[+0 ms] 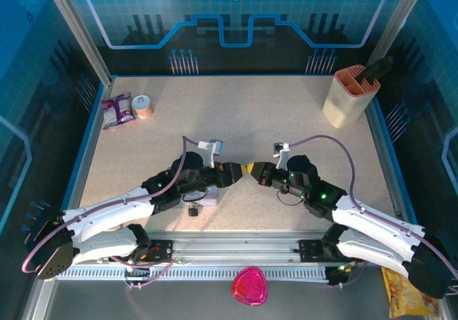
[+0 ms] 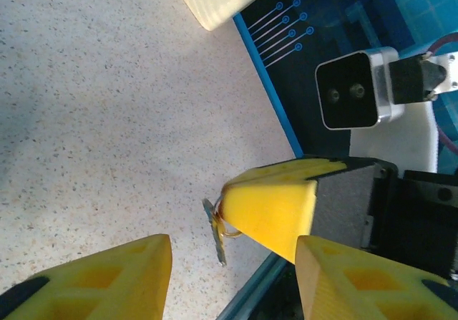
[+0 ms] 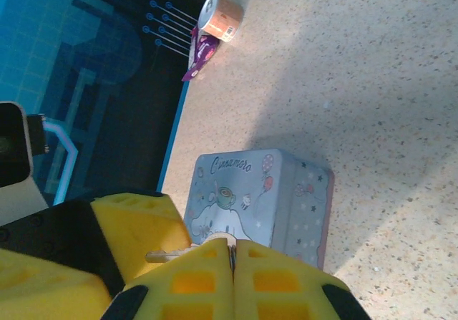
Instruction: Unlock a padlock with a key
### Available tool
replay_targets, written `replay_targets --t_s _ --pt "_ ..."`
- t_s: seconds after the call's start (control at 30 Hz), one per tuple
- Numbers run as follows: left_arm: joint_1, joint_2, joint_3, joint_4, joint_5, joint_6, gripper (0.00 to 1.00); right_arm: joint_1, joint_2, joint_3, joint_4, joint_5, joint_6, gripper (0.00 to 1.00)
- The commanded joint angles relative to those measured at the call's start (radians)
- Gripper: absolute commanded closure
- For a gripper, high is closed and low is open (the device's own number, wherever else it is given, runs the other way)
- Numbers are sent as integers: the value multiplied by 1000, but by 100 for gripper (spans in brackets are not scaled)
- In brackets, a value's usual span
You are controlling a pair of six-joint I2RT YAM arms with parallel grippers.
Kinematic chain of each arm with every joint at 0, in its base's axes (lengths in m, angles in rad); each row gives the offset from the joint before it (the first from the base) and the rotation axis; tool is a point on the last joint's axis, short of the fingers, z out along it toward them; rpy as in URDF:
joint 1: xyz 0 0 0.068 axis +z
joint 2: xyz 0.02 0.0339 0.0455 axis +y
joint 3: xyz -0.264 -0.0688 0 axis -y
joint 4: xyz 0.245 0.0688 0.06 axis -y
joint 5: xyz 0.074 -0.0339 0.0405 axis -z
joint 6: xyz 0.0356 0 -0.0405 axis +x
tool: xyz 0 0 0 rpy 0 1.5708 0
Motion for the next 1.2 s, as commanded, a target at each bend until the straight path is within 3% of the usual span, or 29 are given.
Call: replay_targets --t_s 0.0,0.57,0.6,0.7,0.8,0.93,1.03,1.17 --pt "-10 9 28 32 -28 -40 56 21 5 12 45 28 6 100" --pt "-12 12 36 -4 -80 -100 95 51 9 20 43 67 -26 100" --pt "-11 5 32 -5 -94 -109 96 51 10 25 36 70 -44 97" --pt "-11 -33 27 -42 -160 -150 97 53 -5 65 -29 90 -256 69" --pt "-11 -59 77 -162 -217 -170 98 81 -42 81 -108 237 -545 48" --pt "-10 -54 167 -327 -256 -190 100 152 -93 -83 236 327 -909 39" --pt "-10 -52 192 -355 -252 -222 100 229 -71 -186 511 323 -1171 33" --pt "-10 -40 220 -380 -218 -272 100 323 54 -197 681 377 -1452 29"
